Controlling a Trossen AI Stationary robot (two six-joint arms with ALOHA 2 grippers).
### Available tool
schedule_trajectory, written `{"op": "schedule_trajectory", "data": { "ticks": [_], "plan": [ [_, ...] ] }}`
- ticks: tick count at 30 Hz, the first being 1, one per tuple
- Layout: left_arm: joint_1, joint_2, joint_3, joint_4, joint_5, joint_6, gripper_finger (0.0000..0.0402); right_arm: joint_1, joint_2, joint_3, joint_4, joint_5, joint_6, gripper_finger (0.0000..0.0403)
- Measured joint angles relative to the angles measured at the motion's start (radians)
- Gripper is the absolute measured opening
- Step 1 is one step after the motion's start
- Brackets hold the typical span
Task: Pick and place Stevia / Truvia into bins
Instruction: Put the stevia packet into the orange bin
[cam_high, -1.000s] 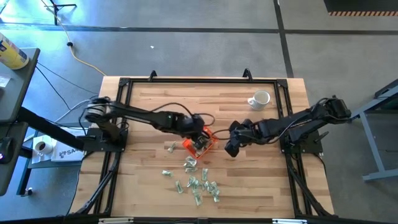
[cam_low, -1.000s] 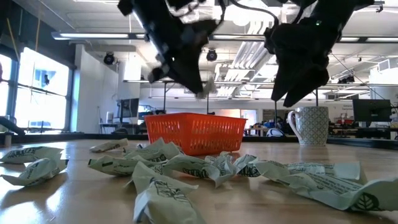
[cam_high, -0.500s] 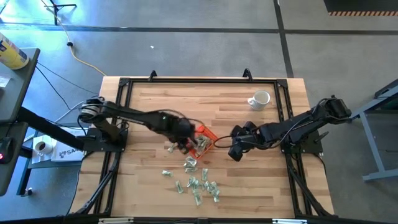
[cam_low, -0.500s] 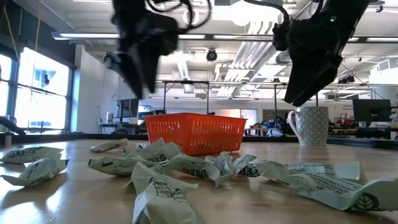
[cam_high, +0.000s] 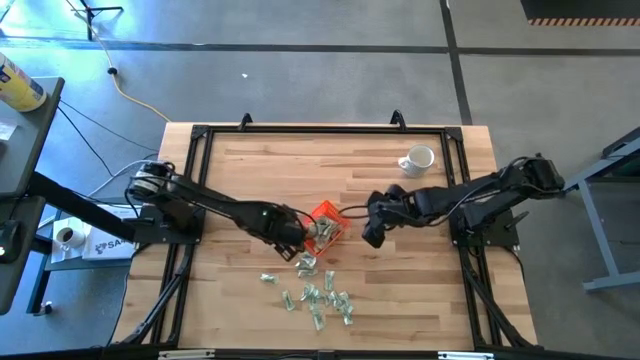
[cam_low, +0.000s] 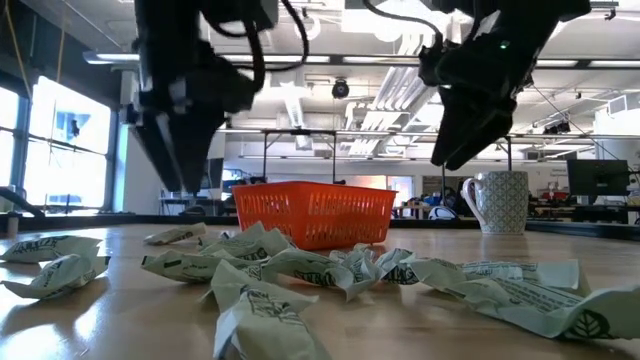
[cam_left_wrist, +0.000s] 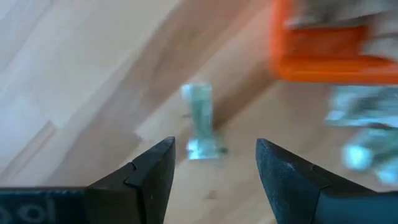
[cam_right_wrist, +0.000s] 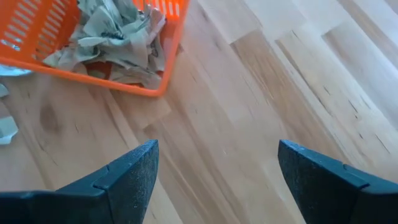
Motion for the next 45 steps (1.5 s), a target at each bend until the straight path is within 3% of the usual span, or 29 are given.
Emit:
{"op": "schedule_trajectory", "data": {
  "ticks": [5,16,20,27,34,39,45],
  "plan": [
    [0.045,0.029,-0.029,0.009,0.033,0.036,0.0257,-0.007,0.000,0.000,0.007,-0.031,-0.008,0.0318],
    [0.114,0.031,-0.178,0.206,0.147,0.161,0.0241,0.016,0.000,0.000,-0.002,-0.037,0.046,0.0318],
    [0.113,0.030,-0.200,0.191,0.134,0.206,0.0182,0.024,0.000,0.000,-0.034,-0.037,0.071,0.0318],
    [0.112,0.028,-0.202,0.136,0.112,0.300,0.0025,0.051,0.000,0.000,-0.090,-0.027,0.099,0.0319],
    [0.143,-0.058,-0.150,0.060,0.108,0.265,0.0055,0.109,-0.001,0.000,-0.111,-0.004,0.167,0.0319],
    [0.138,-0.127,-0.041,0.277,0.077,0.316,0.0020,0.163,-0.001,0.000,-0.150,0.047,0.255,0.0319],
    [0.159,-0.078,0.011,0.548,0.087,0.367,0.0045,0.214,-0.002,0.000,-0.159,0.065,0.331,0.0319]
  ]
}}
